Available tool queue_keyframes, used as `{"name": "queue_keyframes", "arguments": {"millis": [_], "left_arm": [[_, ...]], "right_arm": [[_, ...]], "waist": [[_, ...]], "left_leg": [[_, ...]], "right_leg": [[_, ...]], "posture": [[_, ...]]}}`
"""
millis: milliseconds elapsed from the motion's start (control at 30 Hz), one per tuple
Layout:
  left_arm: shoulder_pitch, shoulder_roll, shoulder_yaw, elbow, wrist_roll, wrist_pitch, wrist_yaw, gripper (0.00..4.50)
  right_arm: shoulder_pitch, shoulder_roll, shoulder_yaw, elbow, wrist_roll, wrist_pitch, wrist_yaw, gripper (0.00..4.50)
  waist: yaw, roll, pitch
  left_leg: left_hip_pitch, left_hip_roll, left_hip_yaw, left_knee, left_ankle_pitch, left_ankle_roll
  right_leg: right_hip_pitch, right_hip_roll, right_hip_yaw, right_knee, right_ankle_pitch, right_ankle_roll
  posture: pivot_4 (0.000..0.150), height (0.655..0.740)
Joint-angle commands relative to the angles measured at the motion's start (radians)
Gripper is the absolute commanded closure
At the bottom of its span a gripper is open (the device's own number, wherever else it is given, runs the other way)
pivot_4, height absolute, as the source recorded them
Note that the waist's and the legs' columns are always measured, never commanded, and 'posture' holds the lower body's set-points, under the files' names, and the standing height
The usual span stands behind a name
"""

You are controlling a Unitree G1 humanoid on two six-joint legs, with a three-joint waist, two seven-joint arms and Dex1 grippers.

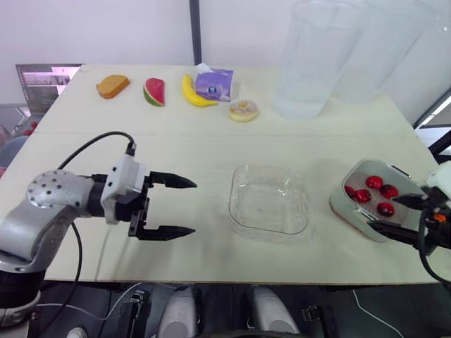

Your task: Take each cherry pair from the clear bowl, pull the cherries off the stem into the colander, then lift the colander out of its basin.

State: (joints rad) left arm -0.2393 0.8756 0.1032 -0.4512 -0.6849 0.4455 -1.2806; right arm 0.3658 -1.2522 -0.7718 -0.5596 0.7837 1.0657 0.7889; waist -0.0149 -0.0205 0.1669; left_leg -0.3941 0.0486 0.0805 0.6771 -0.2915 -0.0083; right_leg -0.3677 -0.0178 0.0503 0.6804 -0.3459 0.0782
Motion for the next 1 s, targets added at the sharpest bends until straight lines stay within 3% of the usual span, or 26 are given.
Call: {"name": "queue_keyframes", "arguments": {"millis": [33, 267, 367, 600, 1000], "left_arm": [[-0.012, -0.007, 0.004, -0.01, 0.004, -0.02, 0.014, 0.04], [-0.054, -0.044, -0.024, -0.012, -0.004, 0.019, 0.074, 0.04], [-0.058, -0.052, -0.029, -0.018, -0.007, 0.028, 0.09, 0.0], [-0.06, -0.054, -0.029, -0.019, -0.017, 0.037, 0.103, 0.0], [-0.06, -0.054, -0.038, -0.006, -0.014, 0.039, 0.09, 0.0]], "right_arm": [[-0.049, -0.036, 0.064, 0.013, -0.029, 0.012, 0.015, 0.0], [-0.15, -0.05, 0.229, 0.078, -0.088, -0.009, 0.035, 0.0], [-0.177, -0.033, 0.27, 0.079, -0.102, -0.014, 0.034, 0.84], [-0.2, 0.007, 0.336, 0.098, -0.163, -0.049, 0.029, 4.13], [-0.191, -0.009, 0.26, 0.076, -0.207, -0.041, 0.086, 4.26]], "waist": [[0.0, 0.0, 0.0], [0.0, 0.0, 0.0], [-0.001, 0.0, 0.0], [-0.002, 0.0, 0.0], [-0.001, 0.0, 0.0]], "left_leg": [[0.0, 0.0, 0.0, 0.0, 0.0, 0.0], [-0.001, 0.0, 0.0, 0.0, 0.0, 0.0], [-0.001, 0.0, 0.0, 0.0, 0.0, 0.0], [-0.001, 0.0, 0.0, 0.0, 0.0, 0.0], [-0.001, 0.0, 0.0, 0.0, 0.0, 0.0]], "right_leg": [[0.0, 0.0, 0.0, 0.0, 0.0, 0.0], [-0.001, 0.0, 0.0, 0.0, 0.0, 0.0], [-0.001, 0.001, 0.0, 0.0, 0.0, 0.0], [-0.001, 0.001, 0.0, 0.0, 0.0, 0.0], [-0.001, 0.001, 0.0, 0.0, 0.0, 0.0]], "posture": [[0.15, 0.74], [0.15, 0.74], [0.15, 0.74], [0.15, 0.74], [0.15, 0.74]]}}
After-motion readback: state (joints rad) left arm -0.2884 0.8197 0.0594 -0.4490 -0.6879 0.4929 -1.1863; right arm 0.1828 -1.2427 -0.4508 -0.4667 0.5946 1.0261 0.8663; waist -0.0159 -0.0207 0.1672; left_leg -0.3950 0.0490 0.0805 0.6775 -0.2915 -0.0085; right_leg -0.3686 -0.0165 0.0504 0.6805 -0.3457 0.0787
